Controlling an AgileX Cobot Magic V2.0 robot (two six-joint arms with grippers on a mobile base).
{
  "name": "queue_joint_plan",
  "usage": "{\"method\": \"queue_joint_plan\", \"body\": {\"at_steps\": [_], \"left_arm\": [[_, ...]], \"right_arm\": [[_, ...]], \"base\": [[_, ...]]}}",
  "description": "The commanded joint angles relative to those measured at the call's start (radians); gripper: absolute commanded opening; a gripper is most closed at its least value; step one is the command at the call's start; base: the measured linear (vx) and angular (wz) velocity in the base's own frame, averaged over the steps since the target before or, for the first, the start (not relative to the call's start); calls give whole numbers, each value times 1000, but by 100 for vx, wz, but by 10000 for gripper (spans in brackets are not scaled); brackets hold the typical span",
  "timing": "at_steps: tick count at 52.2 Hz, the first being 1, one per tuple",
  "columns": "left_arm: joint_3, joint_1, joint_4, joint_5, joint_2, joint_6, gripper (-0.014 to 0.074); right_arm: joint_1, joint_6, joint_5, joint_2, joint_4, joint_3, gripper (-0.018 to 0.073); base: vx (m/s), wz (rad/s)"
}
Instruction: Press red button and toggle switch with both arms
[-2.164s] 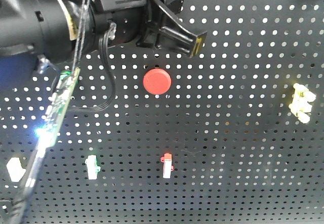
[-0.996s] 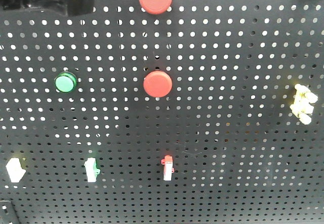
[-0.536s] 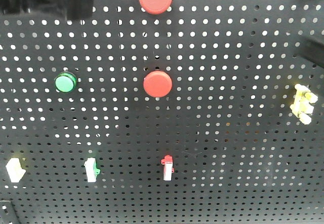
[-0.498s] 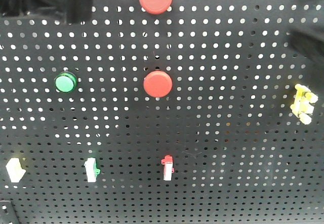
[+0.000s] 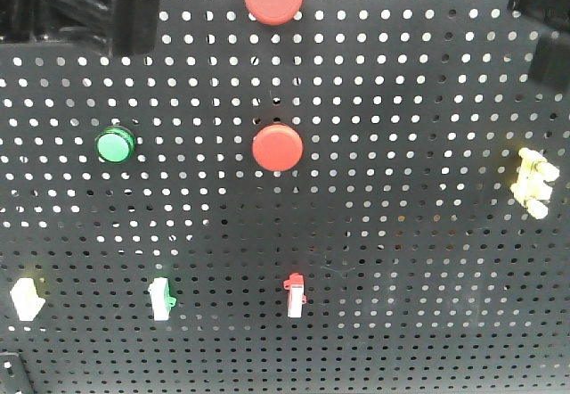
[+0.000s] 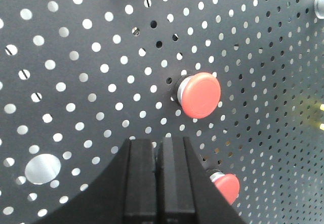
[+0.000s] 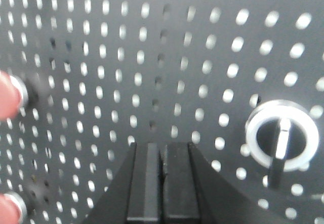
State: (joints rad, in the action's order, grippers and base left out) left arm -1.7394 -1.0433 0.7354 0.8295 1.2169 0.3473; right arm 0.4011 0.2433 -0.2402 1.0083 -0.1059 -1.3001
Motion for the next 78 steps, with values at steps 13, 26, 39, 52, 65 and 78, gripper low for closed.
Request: {"method": "queue_joint_plan", "body": {"at_steps": [13, 26, 39, 52, 65, 78], "left_arm": [[-31, -5, 37, -59, -20, 9, 1], [-31, -5, 37, -59, -20, 9, 1], [-31, -5, 37, -59, -20, 9, 1], [-31, -5, 37, -58, -20, 9, 1], [-31, -5, 42, -56, -20, 9, 1], [-31, -5, 56, -55, -20, 9, 1]], "right_arm": [[-58, 1, 68, 4, 8, -34, 0], [-58, 1, 70, 5, 40, -34, 0], [-58, 1, 76, 5, 74, -34, 0], [-58, -33, 110, 47, 71, -34, 0], [-58, -33, 115, 36, 106, -34, 0], [-58, -36, 79, 7, 151, -34, 0]], "base": [[0, 0], [0, 0], [0, 0], [0, 0], [0, 0], [0, 0]]}}
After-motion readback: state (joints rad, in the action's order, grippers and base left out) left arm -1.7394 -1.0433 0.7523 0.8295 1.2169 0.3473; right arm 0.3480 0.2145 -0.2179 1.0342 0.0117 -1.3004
